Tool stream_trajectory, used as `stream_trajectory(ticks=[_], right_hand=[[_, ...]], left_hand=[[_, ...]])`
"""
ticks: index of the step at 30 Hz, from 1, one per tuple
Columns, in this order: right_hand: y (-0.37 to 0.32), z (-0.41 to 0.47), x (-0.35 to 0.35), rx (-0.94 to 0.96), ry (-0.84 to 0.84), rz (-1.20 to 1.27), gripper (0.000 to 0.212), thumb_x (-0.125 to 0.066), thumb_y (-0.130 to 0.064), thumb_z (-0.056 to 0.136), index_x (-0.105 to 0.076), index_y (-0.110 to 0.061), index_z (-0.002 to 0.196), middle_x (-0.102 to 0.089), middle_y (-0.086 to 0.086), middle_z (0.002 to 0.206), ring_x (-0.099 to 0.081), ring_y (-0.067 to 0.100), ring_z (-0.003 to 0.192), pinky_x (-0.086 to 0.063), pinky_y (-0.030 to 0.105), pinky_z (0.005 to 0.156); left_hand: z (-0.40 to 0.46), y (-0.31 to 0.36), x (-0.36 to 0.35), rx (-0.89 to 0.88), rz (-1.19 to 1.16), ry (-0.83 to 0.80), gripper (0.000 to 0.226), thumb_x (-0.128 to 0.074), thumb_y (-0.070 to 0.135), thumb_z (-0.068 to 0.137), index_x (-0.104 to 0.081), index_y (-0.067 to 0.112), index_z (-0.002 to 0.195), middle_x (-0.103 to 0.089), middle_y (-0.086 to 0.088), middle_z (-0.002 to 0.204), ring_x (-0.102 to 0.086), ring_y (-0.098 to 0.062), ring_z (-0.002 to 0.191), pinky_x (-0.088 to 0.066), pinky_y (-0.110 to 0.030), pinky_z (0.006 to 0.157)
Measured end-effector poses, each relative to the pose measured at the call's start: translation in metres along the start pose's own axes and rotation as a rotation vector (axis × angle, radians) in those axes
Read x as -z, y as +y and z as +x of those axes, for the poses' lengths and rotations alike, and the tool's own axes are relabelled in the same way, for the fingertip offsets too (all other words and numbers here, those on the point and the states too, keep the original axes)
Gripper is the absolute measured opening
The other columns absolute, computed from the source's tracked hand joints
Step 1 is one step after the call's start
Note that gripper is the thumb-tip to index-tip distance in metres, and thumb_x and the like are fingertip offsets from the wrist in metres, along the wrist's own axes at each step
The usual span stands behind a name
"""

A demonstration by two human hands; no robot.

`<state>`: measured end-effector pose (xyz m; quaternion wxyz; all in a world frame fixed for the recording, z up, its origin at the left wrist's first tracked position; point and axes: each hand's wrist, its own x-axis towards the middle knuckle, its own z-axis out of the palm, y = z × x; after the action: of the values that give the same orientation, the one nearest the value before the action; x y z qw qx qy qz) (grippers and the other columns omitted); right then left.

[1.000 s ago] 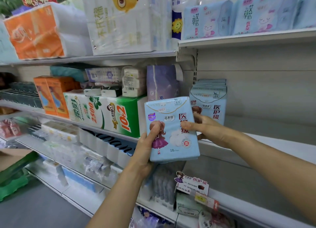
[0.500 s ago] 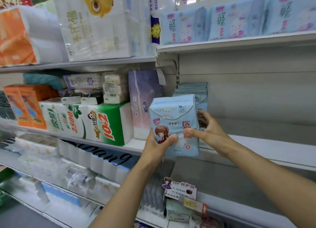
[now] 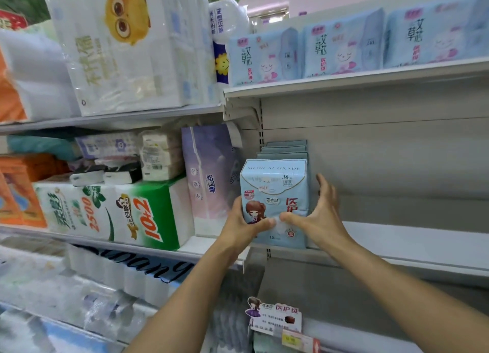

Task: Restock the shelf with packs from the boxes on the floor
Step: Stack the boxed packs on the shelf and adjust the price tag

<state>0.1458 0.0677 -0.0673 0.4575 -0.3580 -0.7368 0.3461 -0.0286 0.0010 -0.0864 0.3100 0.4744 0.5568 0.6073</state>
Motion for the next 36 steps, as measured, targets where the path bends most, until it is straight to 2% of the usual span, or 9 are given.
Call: stream_trajectory(ticks=[3, 5, 7, 9, 14, 19, 23, 29, 36], right_hand=[[0.007, 0.002, 0.004, -0.126, -0.119, -0.022, 0.142, -0.090, -0.048, 0.055, 0.012, -0.027, 0.153, 0.002, -0.008, 0.162, -0.008, 0.018, 0.149, -0.022, 0.046, 0.117], [0.016, 0.006, 0.003, -0.193, -0.196, 0.042, 0.142, -0.089, -0.054, 0.052, 0.007, -0.027, 0.153, -0.011, -0.004, 0.161, -0.022, 0.019, 0.146, -0.028, 0.045, 0.116], [0.022, 0.012, -0.003, -0.175, -0.270, 0.193, 0.112, -0.089, -0.048, 0.058, -0.020, -0.030, 0.145, -0.044, -0.003, 0.148, -0.051, 0.014, 0.128, -0.047, 0.037, 0.102], [0.028, 0.016, -0.012, -0.130, -0.304, 0.274, 0.088, -0.087, -0.038, 0.067, -0.031, -0.031, 0.134, -0.060, -0.005, 0.130, -0.062, 0.007, 0.111, -0.055, 0.029, 0.089], [0.027, 0.019, -0.015, -0.098, -0.322, 0.353, 0.085, -0.086, -0.032, 0.071, -0.029, -0.031, 0.135, -0.061, -0.009, 0.124, -0.064, 0.003, 0.107, -0.055, 0.021, 0.081], [0.028, 0.020, -0.018, -0.091, -0.359, 0.301, 0.098, -0.086, -0.047, 0.063, -0.025, -0.034, 0.138, -0.059, -0.010, 0.127, -0.061, 0.004, 0.112, -0.054, 0.032, 0.093], [0.029, 0.023, -0.015, -0.099, -0.358, 0.300, 0.091, -0.083, -0.044, 0.069, -0.025, -0.033, 0.139, -0.057, -0.010, 0.128, -0.059, 0.004, 0.113, -0.054, 0.026, 0.089], [0.037, 0.024, -0.018, -0.106, -0.270, 0.292, 0.091, -0.085, -0.054, 0.060, -0.034, -0.035, 0.133, -0.057, -0.009, 0.129, -0.059, 0.009, 0.116, -0.051, 0.041, 0.098], [0.028, 0.018, -0.017, -0.115, -0.247, 0.286, 0.087, -0.088, -0.048, 0.059, -0.040, -0.030, 0.129, -0.065, -0.009, 0.120, -0.065, 0.010, 0.107, -0.054, 0.040, 0.094]], left_hand=[[0.007, 0.000, 0.001, -0.002, 0.041, -0.059, 0.087, -0.095, 0.023, 0.059, -0.047, 0.019, 0.131, -0.070, -0.001, 0.119, -0.070, -0.021, 0.106, -0.058, -0.043, 0.089], [0.012, 0.001, 0.002, 0.004, 0.058, -0.123, 0.084, -0.095, 0.022, 0.059, -0.052, 0.013, 0.131, -0.072, -0.003, 0.118, -0.069, -0.023, 0.107, -0.056, -0.047, 0.093], [0.017, 0.002, 0.004, 0.024, 0.044, -0.160, 0.070, -0.091, 0.014, 0.065, -0.059, 0.010, 0.127, -0.072, -0.004, 0.116, -0.070, -0.024, 0.106, -0.054, -0.048, 0.097], [0.020, 0.000, 0.006, 0.034, 0.019, -0.175, 0.065, -0.089, 0.013, 0.067, -0.061, 0.009, 0.125, -0.072, -0.006, 0.116, -0.069, -0.027, 0.107, -0.052, -0.050, 0.098], [0.021, 0.001, 0.006, 0.035, 0.007, -0.176, 0.066, -0.089, 0.012, 0.066, -0.061, 0.009, 0.125, -0.072, -0.007, 0.116, -0.069, -0.027, 0.107, -0.052, -0.050, 0.098], [0.017, 0.000, 0.009, 0.028, -0.011, -0.157, 0.065, -0.086, 0.012, 0.065, -0.061, 0.009, 0.125, -0.073, -0.005, 0.114, -0.070, -0.026, 0.105, -0.054, -0.047, 0.097], [0.018, 0.003, 0.005, 0.029, -0.024, -0.168, 0.066, -0.087, 0.013, 0.064, -0.061, 0.007, 0.124, -0.073, -0.006, 0.113, -0.070, -0.025, 0.104, -0.054, -0.046, 0.096], [0.019, 0.005, 0.000, 0.024, -0.010, -0.143, 0.069, -0.091, 0.016, 0.062, -0.062, 0.009, 0.124, -0.072, -0.006, 0.116, -0.069, -0.026, 0.107, -0.054, -0.046, 0.096], [0.009, 0.014, 0.000, 0.013, 0.038, -0.085, 0.060, -0.088, 0.008, 0.068, -0.063, 0.011, 0.122, -0.074, -0.001, 0.111, -0.071, -0.019, 0.103, -0.057, -0.037, 0.092]])
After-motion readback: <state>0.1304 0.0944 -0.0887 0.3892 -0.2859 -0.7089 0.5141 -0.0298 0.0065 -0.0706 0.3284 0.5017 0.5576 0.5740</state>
